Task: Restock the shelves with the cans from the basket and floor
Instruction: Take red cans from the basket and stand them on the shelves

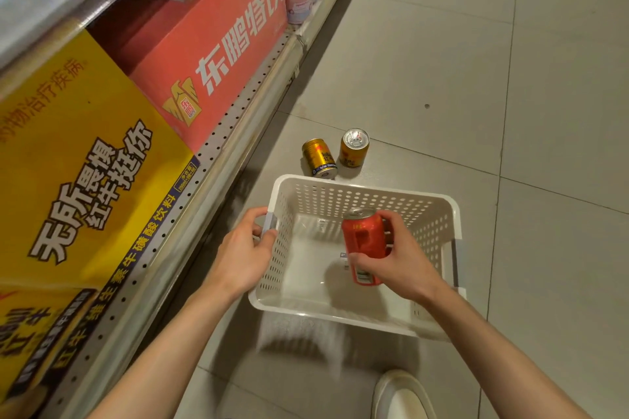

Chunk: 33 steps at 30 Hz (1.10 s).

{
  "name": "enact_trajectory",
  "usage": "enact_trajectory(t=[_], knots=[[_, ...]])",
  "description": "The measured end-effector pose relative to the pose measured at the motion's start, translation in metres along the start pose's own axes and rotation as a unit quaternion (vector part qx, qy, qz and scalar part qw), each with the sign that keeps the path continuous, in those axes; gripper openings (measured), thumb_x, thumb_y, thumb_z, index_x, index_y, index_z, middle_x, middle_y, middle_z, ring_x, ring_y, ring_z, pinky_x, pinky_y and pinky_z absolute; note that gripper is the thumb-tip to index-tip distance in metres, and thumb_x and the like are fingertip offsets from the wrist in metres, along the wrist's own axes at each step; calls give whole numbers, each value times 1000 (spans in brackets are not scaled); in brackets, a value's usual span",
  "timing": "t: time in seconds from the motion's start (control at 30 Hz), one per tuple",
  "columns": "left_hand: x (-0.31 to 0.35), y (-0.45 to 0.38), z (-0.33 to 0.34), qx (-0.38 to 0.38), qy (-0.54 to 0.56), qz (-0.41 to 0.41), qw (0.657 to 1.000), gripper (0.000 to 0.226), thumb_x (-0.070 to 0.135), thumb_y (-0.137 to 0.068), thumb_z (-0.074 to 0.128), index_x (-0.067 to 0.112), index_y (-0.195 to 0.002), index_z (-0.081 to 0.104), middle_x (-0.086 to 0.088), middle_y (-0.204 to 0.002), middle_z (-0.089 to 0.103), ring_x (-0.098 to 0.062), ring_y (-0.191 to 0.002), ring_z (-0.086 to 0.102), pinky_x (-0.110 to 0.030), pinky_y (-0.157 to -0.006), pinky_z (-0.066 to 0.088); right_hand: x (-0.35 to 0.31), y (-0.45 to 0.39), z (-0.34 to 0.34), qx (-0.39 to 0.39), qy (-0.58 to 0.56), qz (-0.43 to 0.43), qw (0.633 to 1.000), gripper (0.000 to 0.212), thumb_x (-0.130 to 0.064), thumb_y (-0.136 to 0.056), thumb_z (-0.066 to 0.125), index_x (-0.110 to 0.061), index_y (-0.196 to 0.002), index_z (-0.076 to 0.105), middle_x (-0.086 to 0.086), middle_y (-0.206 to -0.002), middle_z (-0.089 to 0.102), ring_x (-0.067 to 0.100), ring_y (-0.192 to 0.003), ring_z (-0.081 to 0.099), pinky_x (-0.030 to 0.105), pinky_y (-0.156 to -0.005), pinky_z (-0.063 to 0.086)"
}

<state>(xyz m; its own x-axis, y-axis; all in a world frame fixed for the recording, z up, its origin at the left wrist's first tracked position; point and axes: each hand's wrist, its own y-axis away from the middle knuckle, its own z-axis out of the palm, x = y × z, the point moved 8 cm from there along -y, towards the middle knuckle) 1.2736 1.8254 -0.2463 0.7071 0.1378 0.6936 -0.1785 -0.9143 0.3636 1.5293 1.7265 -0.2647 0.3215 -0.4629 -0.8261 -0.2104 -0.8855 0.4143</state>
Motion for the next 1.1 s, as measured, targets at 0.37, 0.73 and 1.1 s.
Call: enact_trajectory(t=[0.37, 0.73, 1.1], knots=[[105, 86, -101, 71, 166, 5, 984, 30, 35, -88, 76, 30, -115, 63, 6, -111, 71, 2, -100, 65, -6, -80, 47, -127, 81, -77, 66, -79, -6, 995, 78, -23, -76, 90, -31, -139, 45, -5, -128, 60, 10, -113, 63, 32, -93, 56], [339, 266, -317, 148, 281, -35, 948, 25, 3, -91, 73, 20, -109, 68, 3, -94, 76, -12, -94, 69, -47, -97, 54, -393, 240, -211, 42, -116, -19, 992, 76, -30, -72, 92, -34, -135, 49, -5, -119, 69, 9, -102, 71, 25, -82, 60], [507, 436, -474, 270, 313, -12, 911, 20, 6, -94, 70, 18, -110, 67, -12, -102, 74, -17, -95, 70, -48, -93, 55, -621, 352, -282, -41, -98, -107, 989, 70, -25, -77, 90, -48, -129, 48, -14, -116, 66, -7, -98, 68, 15, -69, 58]])
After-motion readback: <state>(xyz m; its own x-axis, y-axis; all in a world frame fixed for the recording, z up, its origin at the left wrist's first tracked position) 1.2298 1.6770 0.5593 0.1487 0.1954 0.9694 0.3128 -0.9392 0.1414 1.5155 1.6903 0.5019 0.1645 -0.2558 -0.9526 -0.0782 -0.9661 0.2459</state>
